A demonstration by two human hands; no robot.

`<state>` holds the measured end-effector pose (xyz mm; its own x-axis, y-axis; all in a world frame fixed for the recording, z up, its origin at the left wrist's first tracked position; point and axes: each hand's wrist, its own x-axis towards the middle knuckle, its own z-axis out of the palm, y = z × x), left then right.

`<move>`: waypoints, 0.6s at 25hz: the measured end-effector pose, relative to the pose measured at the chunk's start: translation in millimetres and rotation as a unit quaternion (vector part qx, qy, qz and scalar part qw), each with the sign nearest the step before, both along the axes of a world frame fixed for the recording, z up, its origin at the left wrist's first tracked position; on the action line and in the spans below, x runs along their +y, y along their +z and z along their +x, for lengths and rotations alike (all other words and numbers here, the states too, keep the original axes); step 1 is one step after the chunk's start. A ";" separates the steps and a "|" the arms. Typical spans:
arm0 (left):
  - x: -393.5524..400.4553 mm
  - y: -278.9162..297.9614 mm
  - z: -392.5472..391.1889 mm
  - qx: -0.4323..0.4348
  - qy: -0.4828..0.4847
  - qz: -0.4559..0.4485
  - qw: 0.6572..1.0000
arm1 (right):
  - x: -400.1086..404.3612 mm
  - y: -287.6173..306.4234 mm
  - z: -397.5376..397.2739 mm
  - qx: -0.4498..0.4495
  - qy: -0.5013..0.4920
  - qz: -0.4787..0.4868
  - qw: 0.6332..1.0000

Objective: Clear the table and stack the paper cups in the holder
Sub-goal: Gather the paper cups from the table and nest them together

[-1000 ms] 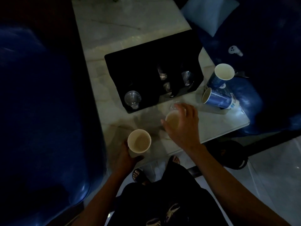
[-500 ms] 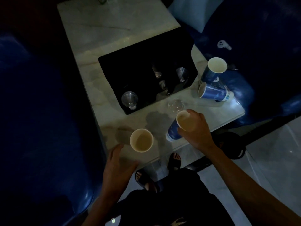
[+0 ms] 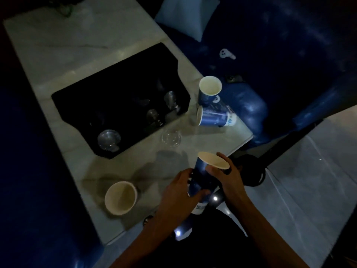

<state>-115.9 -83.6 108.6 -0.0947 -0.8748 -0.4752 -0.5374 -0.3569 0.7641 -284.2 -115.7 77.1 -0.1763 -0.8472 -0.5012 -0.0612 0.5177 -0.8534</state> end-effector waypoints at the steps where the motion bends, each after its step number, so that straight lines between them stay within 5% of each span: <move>1: -10.3 -2.9 -13.9 0.005 0.000 0.012 1.000 | -10.1 -3.9 -12.1 -0.018 -0.008 0.015 1.000; 6: -99.8 -27.9 -67.2 0.058 0.106 0.100 0.988 | -73.9 -12.6 -88.4 -0.012 0.027 -0.008 1.000; 10: -191.6 -44.5 -90.1 0.119 0.314 0.237 0.912 | -117.3 -6.9 -129.6 0.030 0.072 -0.068 0.995; 15: -240.1 -71.9 -107.4 0.127 0.383 0.290 0.868 | -149.8 -6.1 -150.2 0.047 0.102 -0.120 0.986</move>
